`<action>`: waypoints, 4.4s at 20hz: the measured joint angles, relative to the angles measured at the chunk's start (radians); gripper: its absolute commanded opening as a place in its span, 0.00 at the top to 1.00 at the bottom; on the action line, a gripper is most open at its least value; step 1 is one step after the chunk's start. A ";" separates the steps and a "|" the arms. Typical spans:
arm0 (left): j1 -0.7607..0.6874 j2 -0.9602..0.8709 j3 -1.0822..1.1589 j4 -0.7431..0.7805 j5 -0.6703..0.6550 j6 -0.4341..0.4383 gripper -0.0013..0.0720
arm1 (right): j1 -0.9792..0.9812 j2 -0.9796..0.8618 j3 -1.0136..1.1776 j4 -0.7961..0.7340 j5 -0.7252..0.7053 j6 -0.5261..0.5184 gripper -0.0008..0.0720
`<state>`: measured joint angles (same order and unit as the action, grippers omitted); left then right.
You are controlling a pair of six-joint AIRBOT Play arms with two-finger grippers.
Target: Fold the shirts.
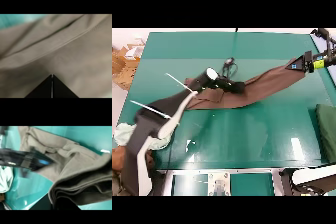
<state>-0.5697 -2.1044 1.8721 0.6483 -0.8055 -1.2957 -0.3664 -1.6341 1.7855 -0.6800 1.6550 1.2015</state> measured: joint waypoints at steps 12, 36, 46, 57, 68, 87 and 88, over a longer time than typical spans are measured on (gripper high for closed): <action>0.063 -0.051 0.143 -0.053 -0.185 -0.063 0.95 | 0.116 0.100 0.002 0.010 -0.003 0.018 0.97; 0.686 0.273 0.146 -0.039 -0.652 0.017 0.95 | 0.711 -0.241 -0.051 0.057 -0.873 0.067 0.21; 0.687 0.273 0.146 0.135 -0.653 -0.008 0.95 | 0.314 -0.187 -0.371 -0.008 -0.463 0.151 0.21; 0.687 0.273 0.146 0.454 -0.649 -0.090 0.95 | 0.440 -0.182 -0.368 0.328 -0.565 -0.028 0.97; 0.687 0.273 0.146 0.476 -0.681 -0.093 0.95 | -0.188 0.214 -0.273 0.232 -0.440 0.129 0.97; 0.687 0.273 0.146 0.477 -0.708 -0.092 0.95 | -0.845 0.295 -0.270 -0.027 -0.289 0.281 0.97; 0.687 0.273 0.146 0.477 -0.711 -0.092 0.95 | -0.842 0.294 -0.270 0.009 -0.327 0.281 0.97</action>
<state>0.1177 -1.8317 2.0182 1.1252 -1.5162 -1.3880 -1.2083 -1.3399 1.5158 -0.6712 1.3281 1.4826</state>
